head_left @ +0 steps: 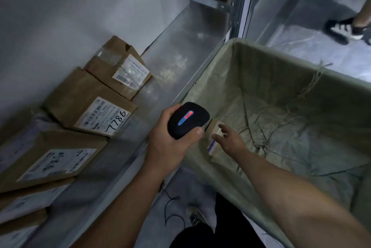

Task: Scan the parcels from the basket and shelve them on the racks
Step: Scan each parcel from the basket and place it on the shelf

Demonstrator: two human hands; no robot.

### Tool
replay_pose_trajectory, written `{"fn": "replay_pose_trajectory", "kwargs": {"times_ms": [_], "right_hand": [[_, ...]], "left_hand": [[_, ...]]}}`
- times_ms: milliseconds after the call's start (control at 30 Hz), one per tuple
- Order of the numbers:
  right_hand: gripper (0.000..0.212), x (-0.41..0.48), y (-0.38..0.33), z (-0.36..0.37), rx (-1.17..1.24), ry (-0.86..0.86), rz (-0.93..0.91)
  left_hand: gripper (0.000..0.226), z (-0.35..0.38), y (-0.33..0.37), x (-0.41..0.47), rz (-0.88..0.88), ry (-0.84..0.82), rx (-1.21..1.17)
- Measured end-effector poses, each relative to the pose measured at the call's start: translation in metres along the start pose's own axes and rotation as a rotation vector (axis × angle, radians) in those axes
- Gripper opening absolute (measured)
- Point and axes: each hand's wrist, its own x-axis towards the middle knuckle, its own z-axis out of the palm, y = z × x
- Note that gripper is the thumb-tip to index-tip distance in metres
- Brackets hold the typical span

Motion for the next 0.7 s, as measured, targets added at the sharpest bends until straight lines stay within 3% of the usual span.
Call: {"fn": "replay_pose_trajectory", "kwargs": {"times_ms": [300, 700], "right_hand": [[0.068, 0.045, 0.022, 0.026, 0.031, -0.034, 0.143], [0.105, 0.051, 0.043, 0.042, 0.029, 0.137, 0.278]], "left_hand": [[0.066, 0.022, -0.012, 0.025, -0.127, 0.041, -0.038], [0.064, 0.033, -0.025, 0.043, -0.183, -0.017, -0.069]]}}
